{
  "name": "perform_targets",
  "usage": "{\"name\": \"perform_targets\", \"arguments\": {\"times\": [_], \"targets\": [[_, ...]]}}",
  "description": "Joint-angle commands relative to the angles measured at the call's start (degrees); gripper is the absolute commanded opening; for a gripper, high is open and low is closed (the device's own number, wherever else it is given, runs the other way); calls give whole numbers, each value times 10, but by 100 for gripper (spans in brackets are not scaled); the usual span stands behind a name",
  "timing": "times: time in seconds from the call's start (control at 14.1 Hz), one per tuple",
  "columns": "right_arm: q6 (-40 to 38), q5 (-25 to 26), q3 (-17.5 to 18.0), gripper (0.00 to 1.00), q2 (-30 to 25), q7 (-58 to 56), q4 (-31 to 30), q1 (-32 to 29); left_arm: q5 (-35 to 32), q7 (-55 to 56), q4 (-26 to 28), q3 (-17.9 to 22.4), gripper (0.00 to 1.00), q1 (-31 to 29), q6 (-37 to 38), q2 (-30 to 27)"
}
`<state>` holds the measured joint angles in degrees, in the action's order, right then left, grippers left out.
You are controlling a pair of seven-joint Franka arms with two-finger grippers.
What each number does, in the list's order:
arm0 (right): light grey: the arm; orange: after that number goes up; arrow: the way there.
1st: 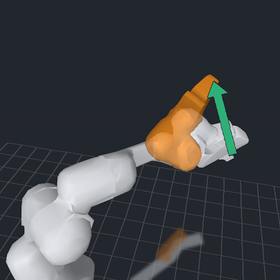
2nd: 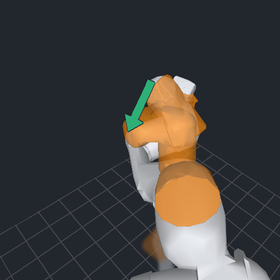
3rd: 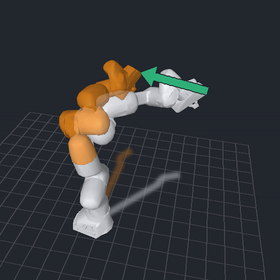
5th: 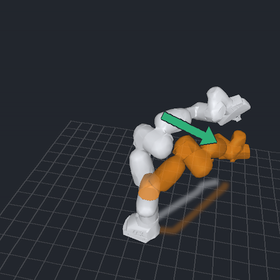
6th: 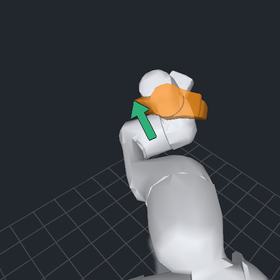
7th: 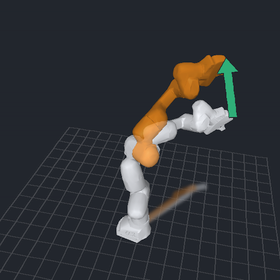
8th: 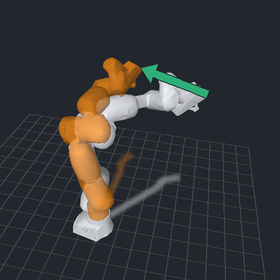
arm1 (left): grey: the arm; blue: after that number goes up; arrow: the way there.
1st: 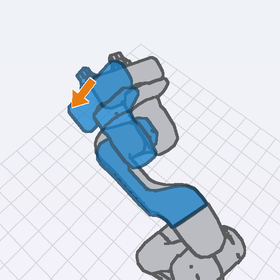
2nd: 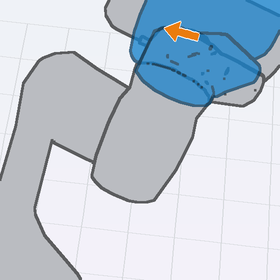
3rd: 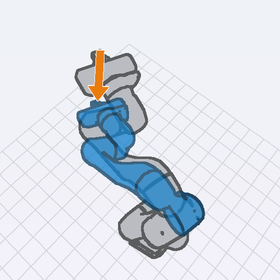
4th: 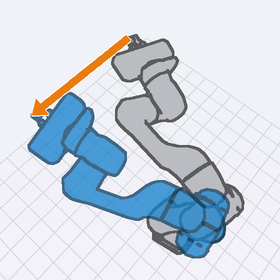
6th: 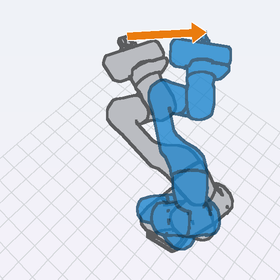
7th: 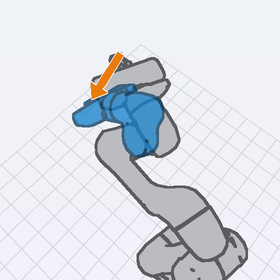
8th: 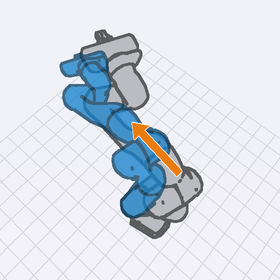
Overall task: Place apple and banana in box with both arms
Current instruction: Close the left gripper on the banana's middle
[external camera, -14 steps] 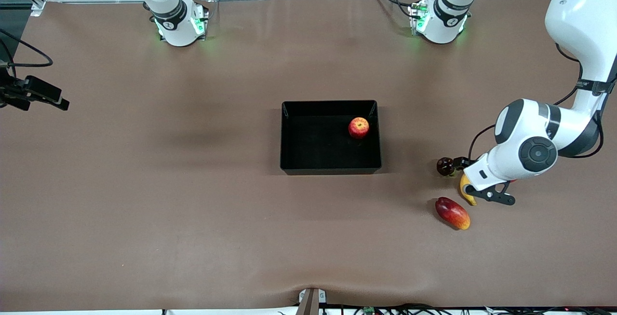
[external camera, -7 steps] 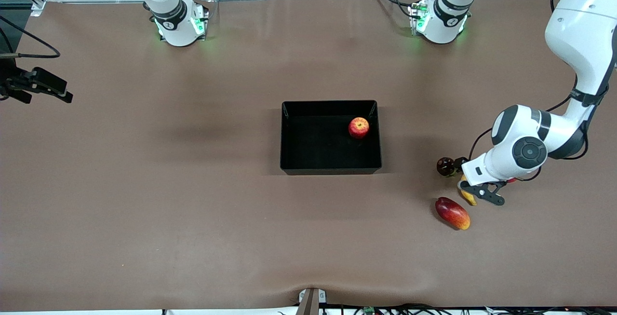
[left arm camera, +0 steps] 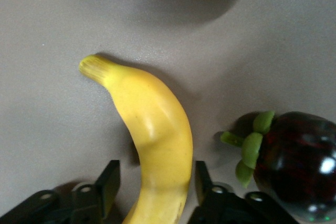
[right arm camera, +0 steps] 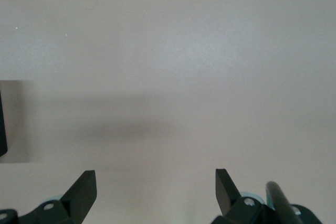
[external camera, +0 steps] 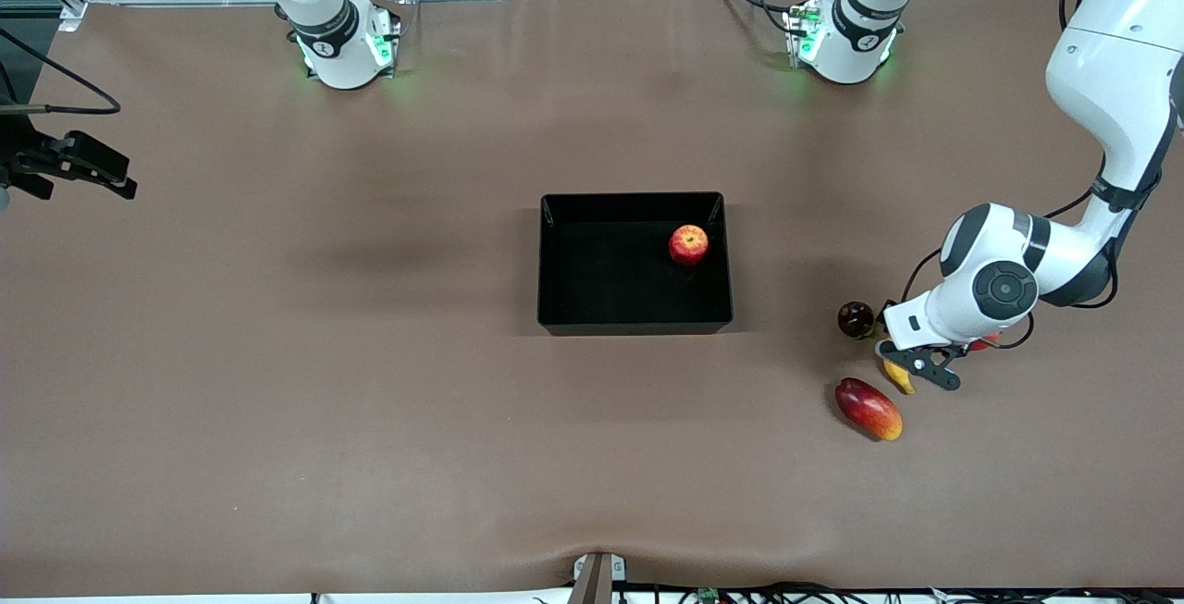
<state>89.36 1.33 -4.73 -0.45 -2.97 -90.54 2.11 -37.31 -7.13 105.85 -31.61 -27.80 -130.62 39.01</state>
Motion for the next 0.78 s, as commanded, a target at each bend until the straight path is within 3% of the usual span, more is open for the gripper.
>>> {"name": "perform_targets", "arguments": {"times": [0.0,0.36,0.71], "targets": [[1,14,0,100,-13,-4,-11,4,-14,-5,9,-5,0,-6,-9,-11],[2,6,-2,100,-12,-21,-13,-2,-8,-21,7,-27,0,-5,5,-45],[0,-8,-3,100,-14,-30,-16,-4,37,-18,-1,-80,0,-7,112,-122]]}}
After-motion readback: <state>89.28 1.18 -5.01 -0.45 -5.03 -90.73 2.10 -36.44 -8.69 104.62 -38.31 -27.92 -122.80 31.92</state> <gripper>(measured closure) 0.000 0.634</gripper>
